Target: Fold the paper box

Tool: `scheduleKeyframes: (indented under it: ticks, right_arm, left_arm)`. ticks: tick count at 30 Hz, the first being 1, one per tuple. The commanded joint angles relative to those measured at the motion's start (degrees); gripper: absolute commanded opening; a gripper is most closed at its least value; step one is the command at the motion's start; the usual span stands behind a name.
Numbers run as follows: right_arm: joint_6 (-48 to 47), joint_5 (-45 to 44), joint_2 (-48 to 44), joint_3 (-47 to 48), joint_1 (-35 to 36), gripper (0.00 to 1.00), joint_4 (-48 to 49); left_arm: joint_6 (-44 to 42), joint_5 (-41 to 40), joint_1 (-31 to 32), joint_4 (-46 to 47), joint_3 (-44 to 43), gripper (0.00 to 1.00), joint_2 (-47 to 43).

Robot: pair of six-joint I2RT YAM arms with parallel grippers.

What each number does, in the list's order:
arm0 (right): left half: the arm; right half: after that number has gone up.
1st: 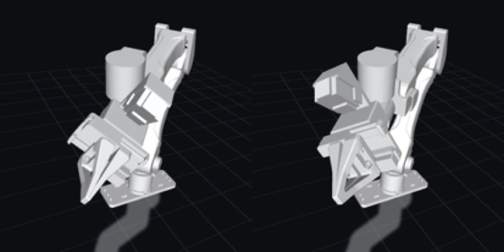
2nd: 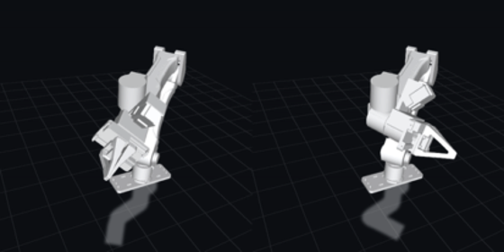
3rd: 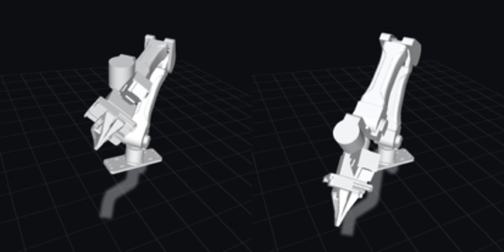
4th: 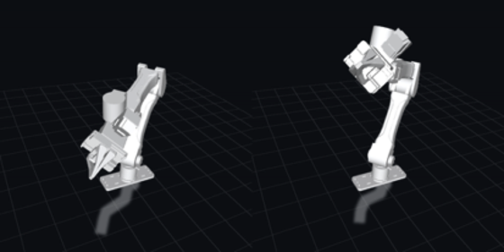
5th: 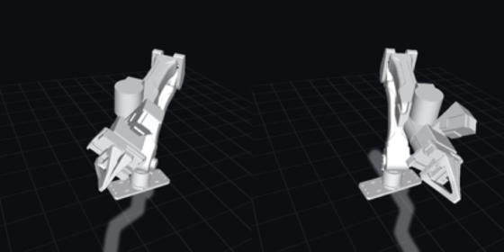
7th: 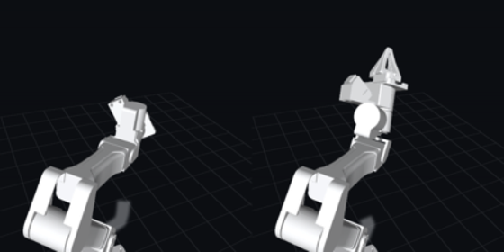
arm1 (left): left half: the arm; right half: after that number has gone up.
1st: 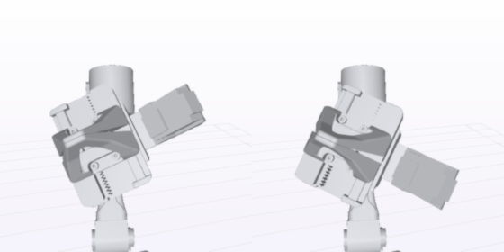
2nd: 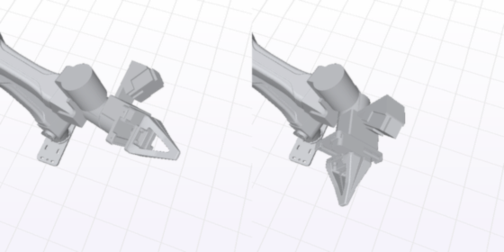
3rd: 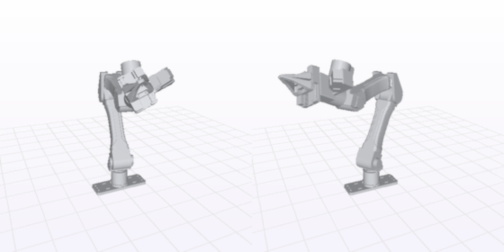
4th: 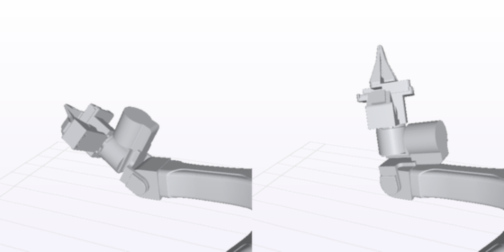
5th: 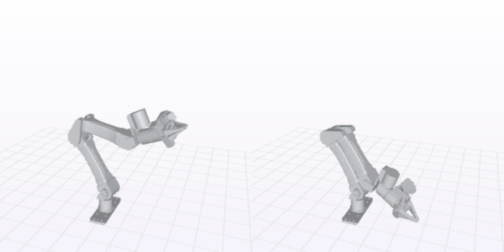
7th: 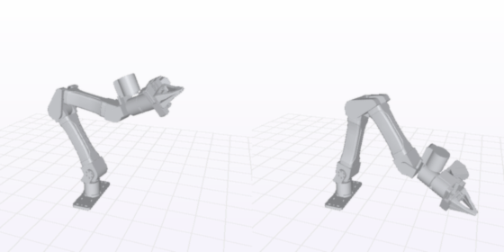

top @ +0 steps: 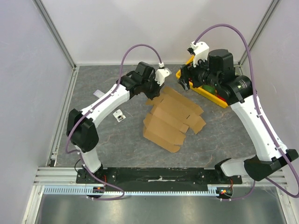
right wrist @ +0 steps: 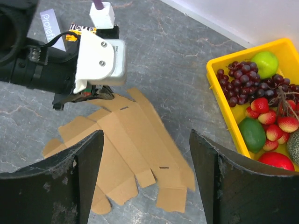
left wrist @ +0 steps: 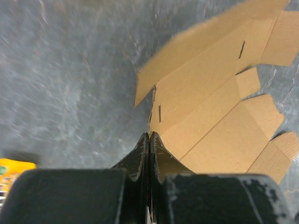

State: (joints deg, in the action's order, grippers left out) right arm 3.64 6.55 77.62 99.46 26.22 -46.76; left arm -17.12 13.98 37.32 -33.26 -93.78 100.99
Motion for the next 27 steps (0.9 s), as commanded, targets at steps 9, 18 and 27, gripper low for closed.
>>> scheduleKeyframes:
  ticks: [9,18,27]
  right_arm:
    - [1.0,2.4,0.9,-2.5,-2.7,0.82,2.4]
    - [4.3,1.8,1.8,-7.5,-5.1,0.82,4.8]
    - [13.0,0.0,1.8,-20.5,-5.7,0.8,12.2]
  left_arm:
    - [14.8,18.4,-7.9,-8.1,-0.8,0.1,6.8]
    - [16.5,9.6,-10.4,-6.0,3.5,0.58,4.5]
    - [20.8,1.8,-11.7,0.8,11.1,0.63,-3.2]
